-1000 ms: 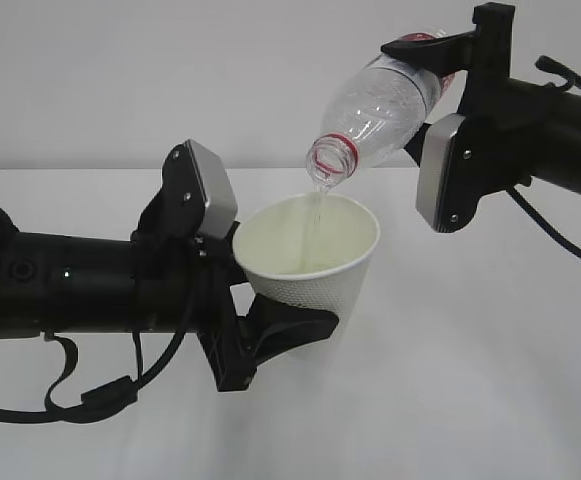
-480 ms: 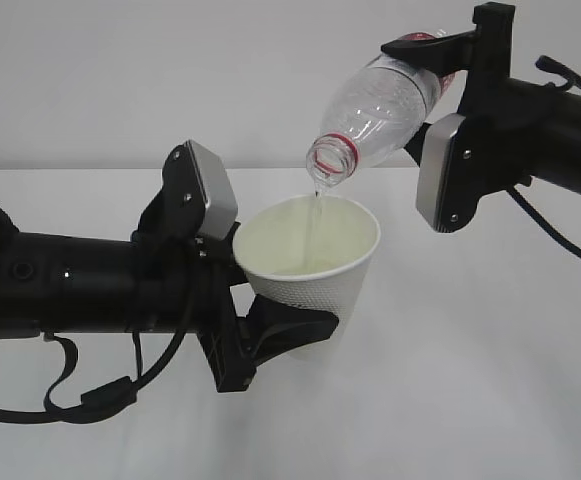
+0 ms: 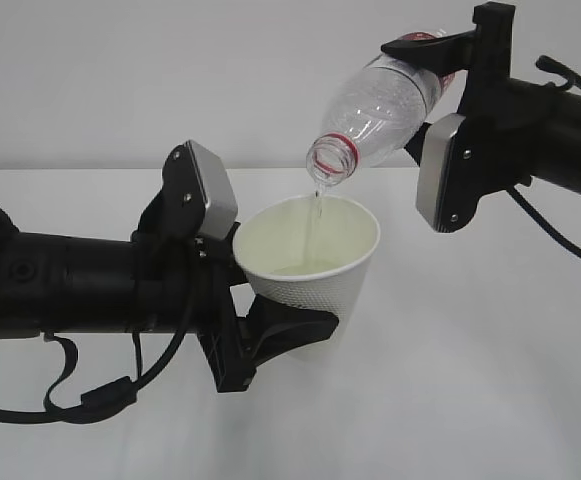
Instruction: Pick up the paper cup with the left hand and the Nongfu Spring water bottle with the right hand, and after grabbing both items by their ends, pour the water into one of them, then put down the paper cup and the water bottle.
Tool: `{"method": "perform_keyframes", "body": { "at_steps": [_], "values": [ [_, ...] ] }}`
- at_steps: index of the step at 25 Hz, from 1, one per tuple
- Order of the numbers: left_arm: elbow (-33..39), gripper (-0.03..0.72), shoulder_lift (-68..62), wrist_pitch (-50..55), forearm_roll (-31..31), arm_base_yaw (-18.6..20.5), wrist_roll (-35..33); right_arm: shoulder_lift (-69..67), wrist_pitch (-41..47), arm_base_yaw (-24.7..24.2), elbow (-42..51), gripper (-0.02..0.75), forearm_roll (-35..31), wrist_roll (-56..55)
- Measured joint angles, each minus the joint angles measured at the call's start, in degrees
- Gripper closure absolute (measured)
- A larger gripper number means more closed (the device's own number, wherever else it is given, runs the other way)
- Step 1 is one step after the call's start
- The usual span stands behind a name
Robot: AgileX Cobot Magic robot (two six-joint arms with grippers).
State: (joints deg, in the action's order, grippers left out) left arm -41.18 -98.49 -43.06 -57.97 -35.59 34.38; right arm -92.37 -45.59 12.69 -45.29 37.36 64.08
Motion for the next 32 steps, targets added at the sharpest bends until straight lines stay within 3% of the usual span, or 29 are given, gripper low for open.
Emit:
{"method": "perform_keyframes", "body": {
  "at_steps": [32],
  "values": [
    [0.0, 0.190, 0.0, 0.0, -2.8, 0.0, 0.0, 0.0, -0.3, 0.0, -0.1, 0.214, 0.0, 1.3]
  ]
}}
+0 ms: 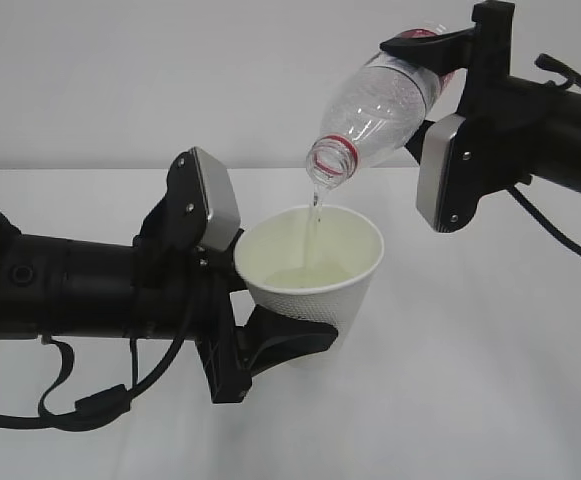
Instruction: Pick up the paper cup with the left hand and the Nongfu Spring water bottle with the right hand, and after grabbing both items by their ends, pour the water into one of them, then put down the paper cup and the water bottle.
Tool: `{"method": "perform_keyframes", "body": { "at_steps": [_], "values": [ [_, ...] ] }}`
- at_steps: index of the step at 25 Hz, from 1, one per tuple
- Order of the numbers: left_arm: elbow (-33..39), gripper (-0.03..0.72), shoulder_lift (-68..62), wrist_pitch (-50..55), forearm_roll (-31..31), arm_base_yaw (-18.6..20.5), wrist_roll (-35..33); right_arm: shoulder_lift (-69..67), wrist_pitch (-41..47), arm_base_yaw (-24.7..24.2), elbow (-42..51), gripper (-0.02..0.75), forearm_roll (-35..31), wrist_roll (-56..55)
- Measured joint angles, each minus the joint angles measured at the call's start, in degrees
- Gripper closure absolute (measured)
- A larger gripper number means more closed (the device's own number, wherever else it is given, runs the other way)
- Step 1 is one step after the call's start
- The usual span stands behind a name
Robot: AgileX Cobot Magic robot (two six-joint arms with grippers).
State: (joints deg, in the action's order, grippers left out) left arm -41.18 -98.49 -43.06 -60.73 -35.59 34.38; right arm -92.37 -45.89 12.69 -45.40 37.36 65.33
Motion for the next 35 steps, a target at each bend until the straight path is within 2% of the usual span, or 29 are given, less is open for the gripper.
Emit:
{"method": "perform_keyframes", "body": {
  "at_steps": [35],
  "values": [
    [0.0, 0.190, 0.0, 0.0, -0.1, 0.0, 0.0, 0.0, -0.1, 0.0, 0.0, 0.214, 0.0, 0.0]
  ]
}}
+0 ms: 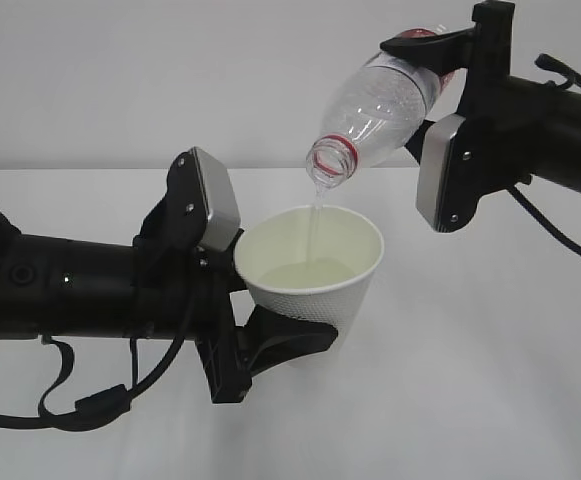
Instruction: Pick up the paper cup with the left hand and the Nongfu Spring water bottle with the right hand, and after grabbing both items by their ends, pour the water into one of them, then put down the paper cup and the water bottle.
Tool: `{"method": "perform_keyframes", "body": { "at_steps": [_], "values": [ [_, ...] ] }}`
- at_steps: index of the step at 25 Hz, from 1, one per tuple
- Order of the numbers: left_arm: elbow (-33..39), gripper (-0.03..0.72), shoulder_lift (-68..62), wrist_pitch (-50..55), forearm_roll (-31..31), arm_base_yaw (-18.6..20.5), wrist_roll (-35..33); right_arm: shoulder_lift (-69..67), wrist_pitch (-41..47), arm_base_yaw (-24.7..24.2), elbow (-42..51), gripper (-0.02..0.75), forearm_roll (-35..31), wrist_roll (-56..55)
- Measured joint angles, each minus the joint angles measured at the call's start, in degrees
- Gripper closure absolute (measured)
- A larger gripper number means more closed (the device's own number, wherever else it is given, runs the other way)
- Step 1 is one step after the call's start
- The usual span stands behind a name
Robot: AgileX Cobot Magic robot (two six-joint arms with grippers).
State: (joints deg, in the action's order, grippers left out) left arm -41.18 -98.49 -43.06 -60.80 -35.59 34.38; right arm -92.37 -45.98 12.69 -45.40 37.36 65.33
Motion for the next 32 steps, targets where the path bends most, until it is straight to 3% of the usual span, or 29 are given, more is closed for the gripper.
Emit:
{"method": "perform_keyframes", "body": {
  "at_steps": [32],
  "values": [
    [0.0, 0.190, 0.0, 0.0, 0.0, 0.0, 0.0, 0.0, 0.0, 0.0, 0.0, 0.214, -0.1, 1.2]
  ]
}}
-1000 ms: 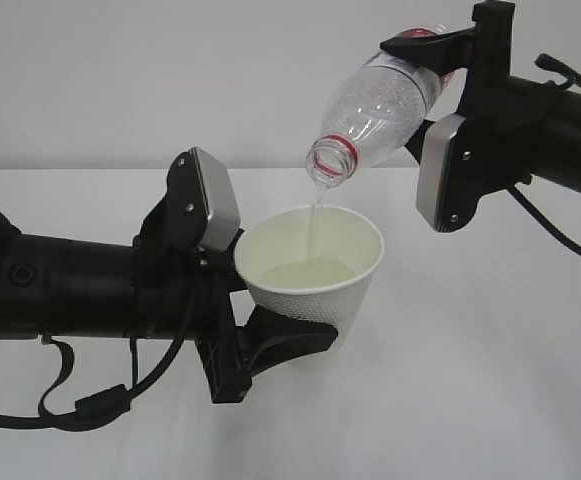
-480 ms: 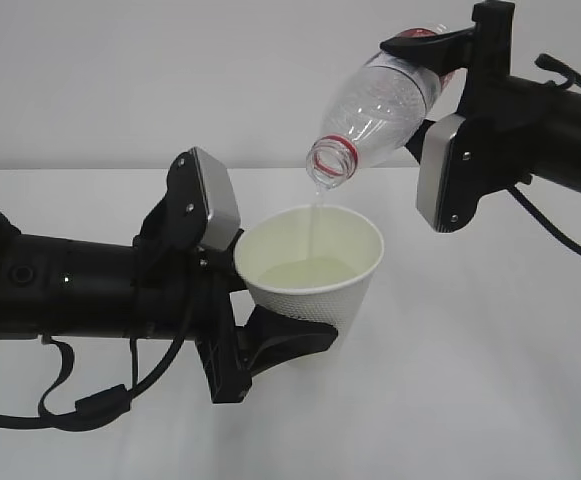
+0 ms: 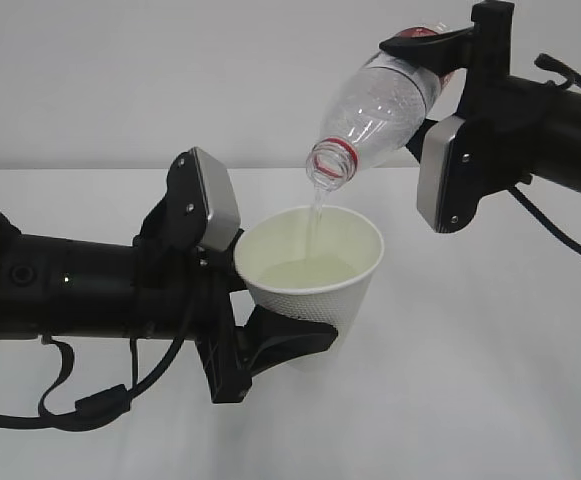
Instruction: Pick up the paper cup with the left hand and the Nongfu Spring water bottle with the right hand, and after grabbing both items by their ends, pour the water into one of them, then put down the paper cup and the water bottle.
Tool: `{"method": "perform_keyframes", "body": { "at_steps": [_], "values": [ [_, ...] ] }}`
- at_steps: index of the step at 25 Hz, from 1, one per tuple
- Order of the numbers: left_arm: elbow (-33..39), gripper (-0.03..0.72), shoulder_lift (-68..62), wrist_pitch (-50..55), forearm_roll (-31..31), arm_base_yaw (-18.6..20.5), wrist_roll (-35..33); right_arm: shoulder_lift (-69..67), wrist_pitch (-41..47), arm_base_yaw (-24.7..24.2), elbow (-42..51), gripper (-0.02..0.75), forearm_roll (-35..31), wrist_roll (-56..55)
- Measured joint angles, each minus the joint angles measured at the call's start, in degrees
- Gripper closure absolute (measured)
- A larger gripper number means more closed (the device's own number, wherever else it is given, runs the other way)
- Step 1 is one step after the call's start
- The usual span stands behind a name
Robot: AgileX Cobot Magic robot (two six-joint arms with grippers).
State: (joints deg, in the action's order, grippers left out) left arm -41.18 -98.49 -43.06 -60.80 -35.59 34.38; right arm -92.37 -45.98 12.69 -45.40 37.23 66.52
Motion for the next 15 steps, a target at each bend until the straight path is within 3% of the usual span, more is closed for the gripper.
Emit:
{"method": "perform_keyframes", "body": {
  "at_steps": [15],
  "values": [
    [0.0, 0.190, 0.0, 0.0, 0.0, 0.0, 0.0, 0.0, -0.1, 0.0, 0.0, 0.214, 0.0, 0.0]
  ]
}}
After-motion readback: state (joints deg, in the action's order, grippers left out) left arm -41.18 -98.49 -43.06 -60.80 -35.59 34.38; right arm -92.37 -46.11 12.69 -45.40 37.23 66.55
